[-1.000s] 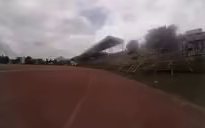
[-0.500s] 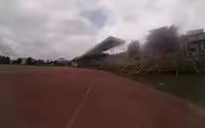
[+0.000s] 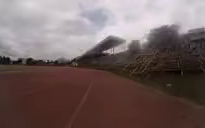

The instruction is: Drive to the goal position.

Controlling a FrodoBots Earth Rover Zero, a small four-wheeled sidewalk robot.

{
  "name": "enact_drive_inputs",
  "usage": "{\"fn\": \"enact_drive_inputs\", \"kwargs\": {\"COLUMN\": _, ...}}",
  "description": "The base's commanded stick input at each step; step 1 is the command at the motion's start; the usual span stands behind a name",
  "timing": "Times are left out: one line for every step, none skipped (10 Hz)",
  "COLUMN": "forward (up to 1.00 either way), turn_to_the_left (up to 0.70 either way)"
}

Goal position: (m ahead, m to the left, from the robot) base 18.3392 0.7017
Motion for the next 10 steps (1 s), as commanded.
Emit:
{"fn": "enact_drive_inputs", "kwargs": {"forward": 0.85, "turn_to_the_left": 0.0}}
{"fn": "enact_drive_inputs", "kwargs": {"forward": 0.85, "turn_to_the_left": 0.0}}
{"fn": "enact_drive_inputs", "kwargs": {"forward": 0.85, "turn_to_the_left": 0.0}}
{"fn": "enact_drive_inputs", "kwargs": {"forward": 0.85, "turn_to_the_left": 0.0}}
{"fn": "enact_drive_inputs", "kwargs": {"forward": 0.85, "turn_to_the_left": 0.0}}
{"fn": "enact_drive_inputs", "kwargs": {"forward": 0.85, "turn_to_the_left": 0.0}}
{"fn": "enact_drive_inputs", "kwargs": {"forward": 0.85, "turn_to_the_left": 0.0}}
{"fn": "enact_drive_inputs", "kwargs": {"forward": 0.85, "turn_to_the_left": 0.0}}
{"fn": "enact_drive_inputs", "kwargs": {"forward": 0.85, "turn_to_the_left": 0.0}}
{"fn": "enact_drive_inputs", "kwargs": {"forward": 0.85, "turn_to_the_left": 0.0}}
